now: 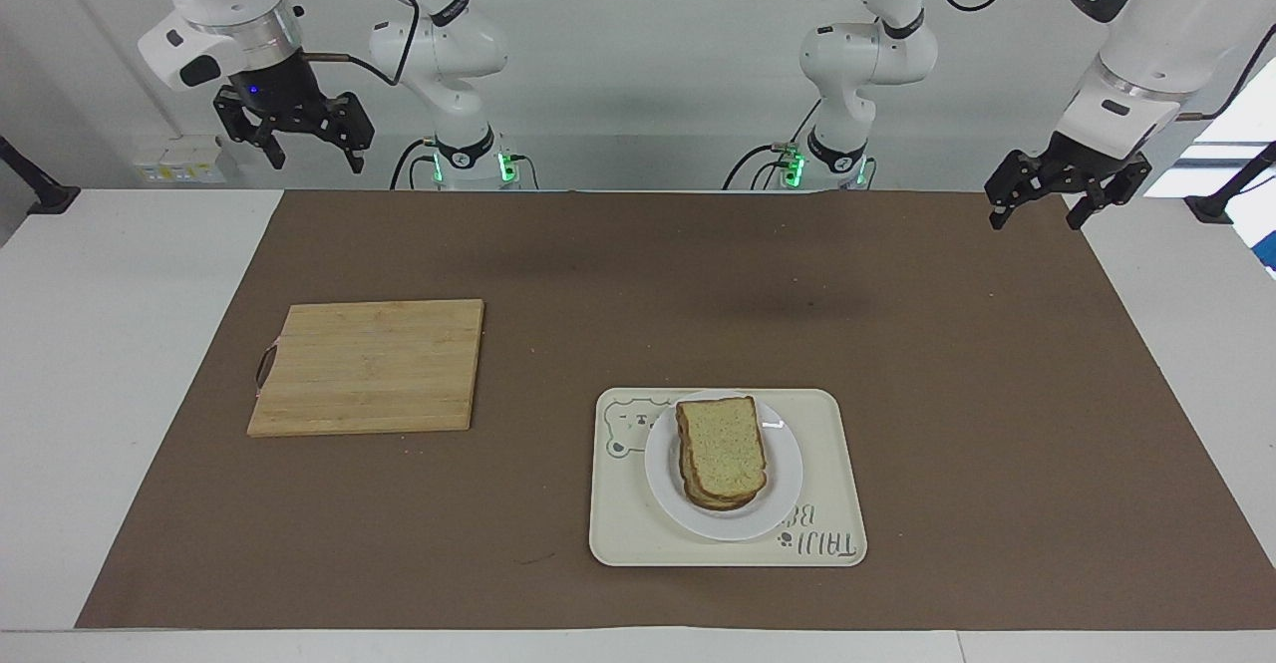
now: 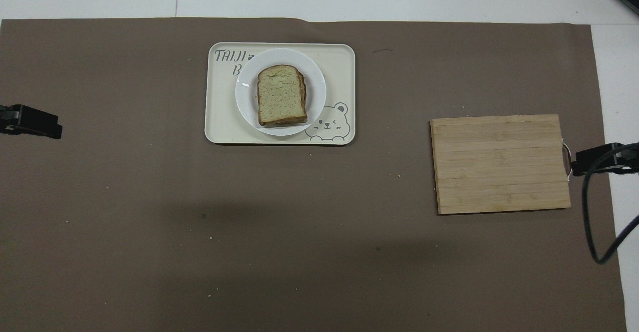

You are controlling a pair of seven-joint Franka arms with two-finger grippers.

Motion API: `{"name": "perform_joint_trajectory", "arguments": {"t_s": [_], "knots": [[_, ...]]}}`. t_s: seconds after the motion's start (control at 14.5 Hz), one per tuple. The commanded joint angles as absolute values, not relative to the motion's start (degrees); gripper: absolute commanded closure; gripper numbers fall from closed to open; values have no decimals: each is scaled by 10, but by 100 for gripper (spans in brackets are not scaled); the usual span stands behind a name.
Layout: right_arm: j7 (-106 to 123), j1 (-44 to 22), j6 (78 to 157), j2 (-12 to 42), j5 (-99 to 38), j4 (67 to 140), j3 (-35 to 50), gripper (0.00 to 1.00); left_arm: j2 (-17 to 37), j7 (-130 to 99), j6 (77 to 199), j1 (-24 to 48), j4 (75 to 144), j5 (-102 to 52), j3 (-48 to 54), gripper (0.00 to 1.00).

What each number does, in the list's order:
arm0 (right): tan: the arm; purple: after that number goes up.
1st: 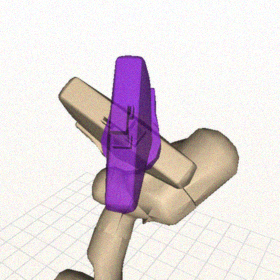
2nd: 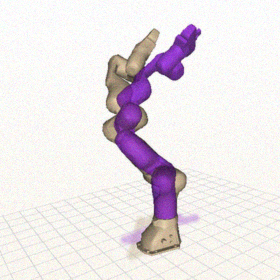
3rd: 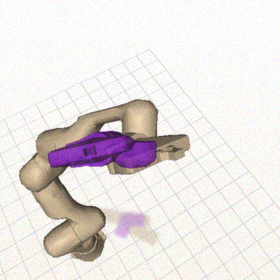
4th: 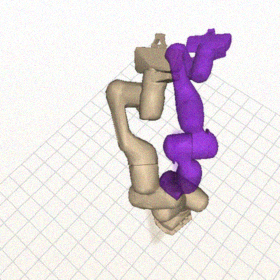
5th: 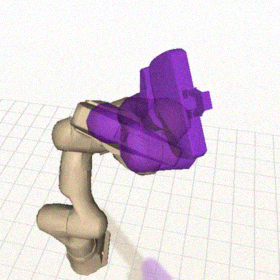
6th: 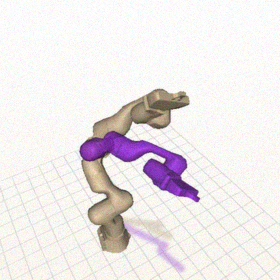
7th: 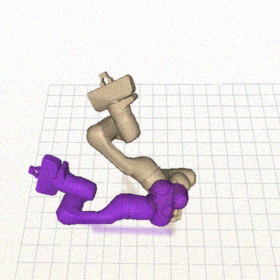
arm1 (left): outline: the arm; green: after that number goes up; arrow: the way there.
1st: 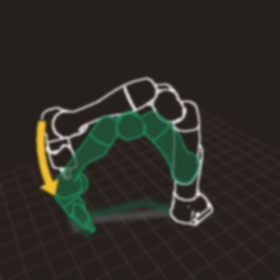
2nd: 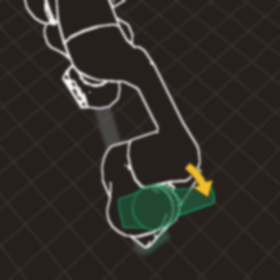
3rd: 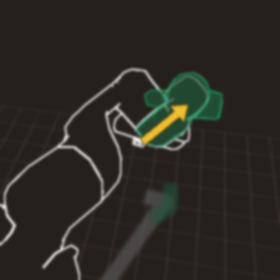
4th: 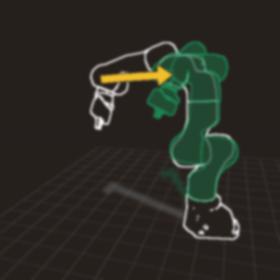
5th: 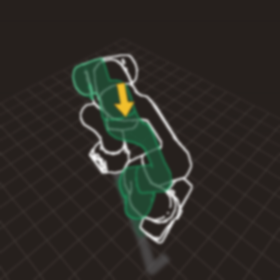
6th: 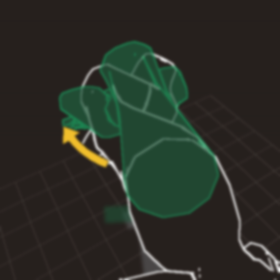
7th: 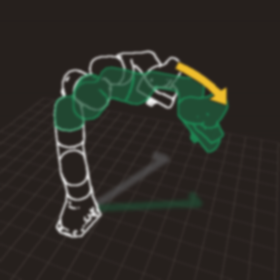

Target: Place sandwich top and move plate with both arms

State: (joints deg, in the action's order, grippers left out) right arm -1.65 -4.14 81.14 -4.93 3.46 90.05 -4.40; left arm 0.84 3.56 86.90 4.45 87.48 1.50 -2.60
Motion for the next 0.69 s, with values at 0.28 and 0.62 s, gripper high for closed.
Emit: {"name": "perform_joint_trajectory", "arguments": {"t_s": [0.28, 0.62], "knots": [[-2, -37, 805, -49, 23, 897, -43, 0, -4, 28, 838, 54, 848, 23, -28, 0], [-1, -36, 805, -49, 23, 897, -43, 0, -7, 27, 842, 53, 853, 21, -28, 0]]}}
